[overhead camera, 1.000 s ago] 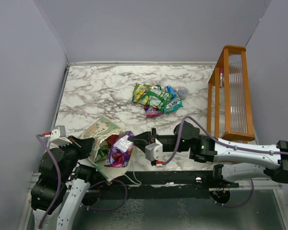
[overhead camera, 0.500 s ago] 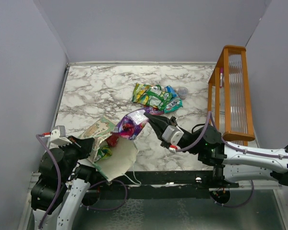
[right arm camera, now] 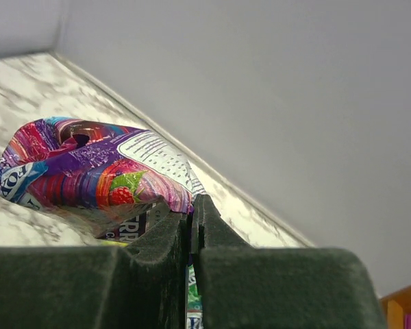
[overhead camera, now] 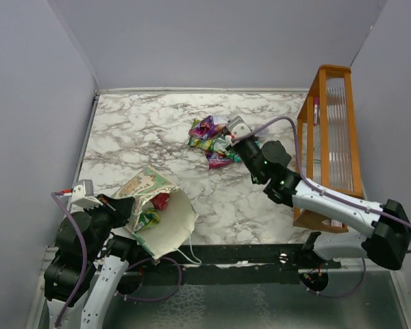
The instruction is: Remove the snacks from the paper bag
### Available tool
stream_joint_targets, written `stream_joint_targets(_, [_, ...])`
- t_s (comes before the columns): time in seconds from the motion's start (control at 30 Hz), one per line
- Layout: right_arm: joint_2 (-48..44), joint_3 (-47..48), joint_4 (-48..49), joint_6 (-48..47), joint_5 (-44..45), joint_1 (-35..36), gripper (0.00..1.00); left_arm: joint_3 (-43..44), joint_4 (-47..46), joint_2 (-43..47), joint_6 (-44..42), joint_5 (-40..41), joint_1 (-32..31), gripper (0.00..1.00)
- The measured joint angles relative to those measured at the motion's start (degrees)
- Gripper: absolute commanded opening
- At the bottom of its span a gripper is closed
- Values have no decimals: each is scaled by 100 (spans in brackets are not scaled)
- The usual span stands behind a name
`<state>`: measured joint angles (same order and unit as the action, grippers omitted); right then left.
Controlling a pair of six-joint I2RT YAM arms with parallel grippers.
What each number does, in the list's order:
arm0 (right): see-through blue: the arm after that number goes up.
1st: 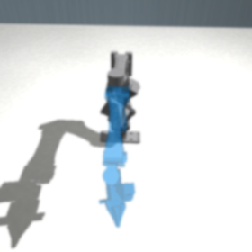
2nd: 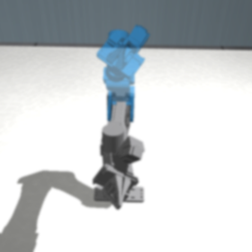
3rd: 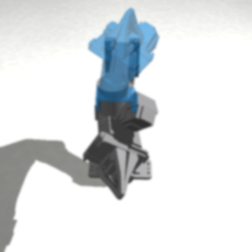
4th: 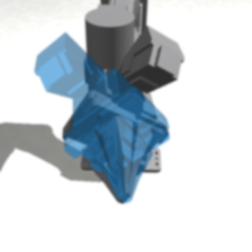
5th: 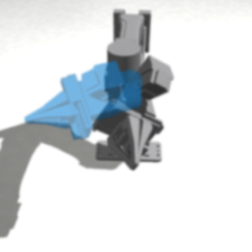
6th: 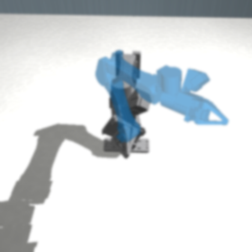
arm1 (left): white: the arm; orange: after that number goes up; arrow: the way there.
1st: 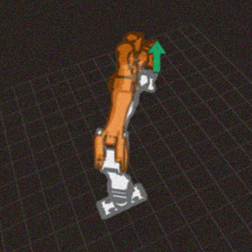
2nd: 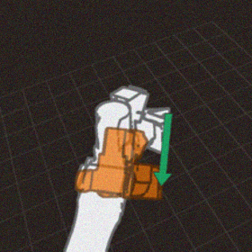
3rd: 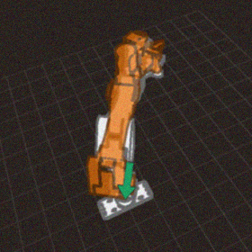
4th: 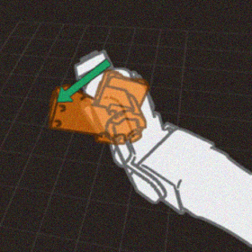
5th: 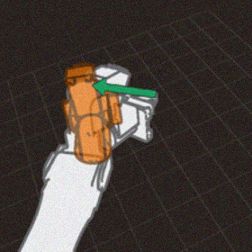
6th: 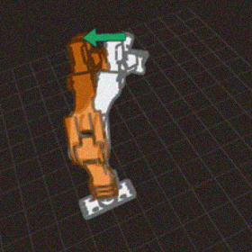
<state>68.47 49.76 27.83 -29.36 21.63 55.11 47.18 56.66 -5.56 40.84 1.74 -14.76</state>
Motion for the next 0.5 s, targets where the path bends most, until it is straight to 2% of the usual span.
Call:
stream_joint_targets(0.2, [1209,339,-116,339,-210,-1191,1,9,4,0,0,2,0,0])
stream_joint_targets(0.33, [2076,721,-120,103,-201,-1720,1,72,79,0,-2,2,0,0])
stream_joint_targets(0.5, [3029,1211,-114,-468,-114,-1869,1,105,94,-2,-4,2,0,0])
